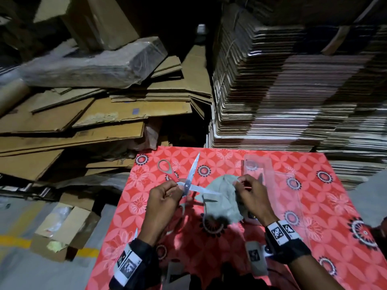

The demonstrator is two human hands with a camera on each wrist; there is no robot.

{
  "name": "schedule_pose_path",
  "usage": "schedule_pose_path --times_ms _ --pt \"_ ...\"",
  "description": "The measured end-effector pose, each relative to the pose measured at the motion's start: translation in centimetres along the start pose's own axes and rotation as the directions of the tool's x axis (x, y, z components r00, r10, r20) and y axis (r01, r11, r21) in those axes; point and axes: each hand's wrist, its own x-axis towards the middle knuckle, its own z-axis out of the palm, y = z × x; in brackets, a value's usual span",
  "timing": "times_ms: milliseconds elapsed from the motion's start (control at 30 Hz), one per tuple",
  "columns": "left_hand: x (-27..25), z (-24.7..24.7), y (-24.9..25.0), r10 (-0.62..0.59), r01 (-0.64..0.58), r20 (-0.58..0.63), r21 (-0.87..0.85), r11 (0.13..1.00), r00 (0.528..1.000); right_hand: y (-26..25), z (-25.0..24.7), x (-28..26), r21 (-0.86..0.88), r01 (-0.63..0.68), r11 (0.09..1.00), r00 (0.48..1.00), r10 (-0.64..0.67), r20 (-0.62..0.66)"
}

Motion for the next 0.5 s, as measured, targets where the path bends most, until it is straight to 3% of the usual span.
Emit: schedule_pose_path --times_ms 200,333,500 --pt "-0.7 0.2 1.4 0.031 -0.027 -0.033 0.118 0.993 0.999 -5.8 -2.3 -1.3 0.267 0.237 0.934 0.965 -0.193 -0.180" --pt "-1.2 0.3 2.6 0.096 -0.083 -0.036 0.263 0.961 0.995 -10.9 -3.1 -3.9 0.388 0.325 0.863 0.945 -0.281 -0.166" --pt "-1.5 0.0 3.5 0.159 -0.143 -0.019 0.351 0.926 0.987 -13.5 -1.3 -7.5 0.377 0.342 0.861 0.934 -0.354 -0.038"
